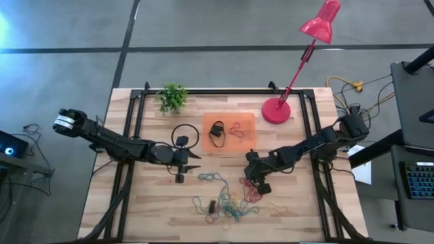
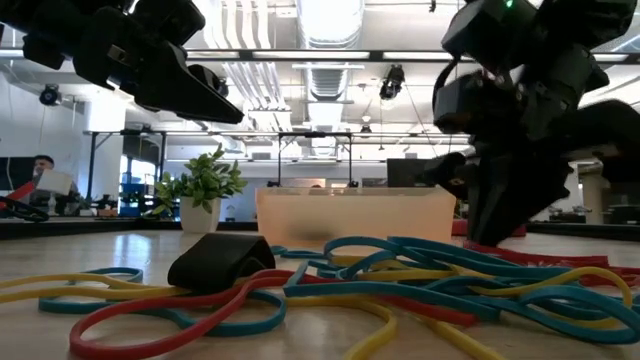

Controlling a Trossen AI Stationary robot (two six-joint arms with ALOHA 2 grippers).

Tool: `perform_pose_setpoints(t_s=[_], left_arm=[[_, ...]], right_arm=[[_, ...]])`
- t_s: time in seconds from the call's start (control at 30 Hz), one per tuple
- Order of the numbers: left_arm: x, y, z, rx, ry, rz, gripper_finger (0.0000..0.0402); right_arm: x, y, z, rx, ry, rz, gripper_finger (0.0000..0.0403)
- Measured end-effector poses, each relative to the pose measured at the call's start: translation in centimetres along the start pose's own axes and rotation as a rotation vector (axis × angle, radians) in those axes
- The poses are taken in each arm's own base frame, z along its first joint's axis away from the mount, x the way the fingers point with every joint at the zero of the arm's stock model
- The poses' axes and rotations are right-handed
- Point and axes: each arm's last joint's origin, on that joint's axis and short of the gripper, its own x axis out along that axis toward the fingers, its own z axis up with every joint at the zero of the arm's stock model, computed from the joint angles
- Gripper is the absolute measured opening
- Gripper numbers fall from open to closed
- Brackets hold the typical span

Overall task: Pick and place rubber bands into bin
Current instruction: Put the red rubber band into the bin

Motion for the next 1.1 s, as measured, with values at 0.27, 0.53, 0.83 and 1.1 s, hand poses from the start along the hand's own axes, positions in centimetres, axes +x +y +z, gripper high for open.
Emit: perform_pose_setpoints(t_s=[0.27, 0.53, 0.83, 1.1], left_arm=[[0.0, 0.0, 0.0, 0.0, 0.0, 0.0, 0.0137], [0.0, 0.0, 0.0, 0.0, 0.001, 0.0, 0.0137], [0.0, 0.0, 0.0, 0.0, 0.001, 0.0, 0.0137], [0.0, 0.0, 0.0, 0.0, 0.001, 0.0, 0.0137]], right_arm=[[-1.5, 0.2, 0.6, -0.003, -0.05, 0.005, 0.0009], [-2.4, 0.2, 1.1, -0.004, -0.095, 0.006, 0.0009], [-5.7, 0.4, 2.4, -0.044, -0.24, -0.02, 0.0009], [-10.2, 0.6, 3.3, -0.085, -0.415, -0.048, 0.0009]])
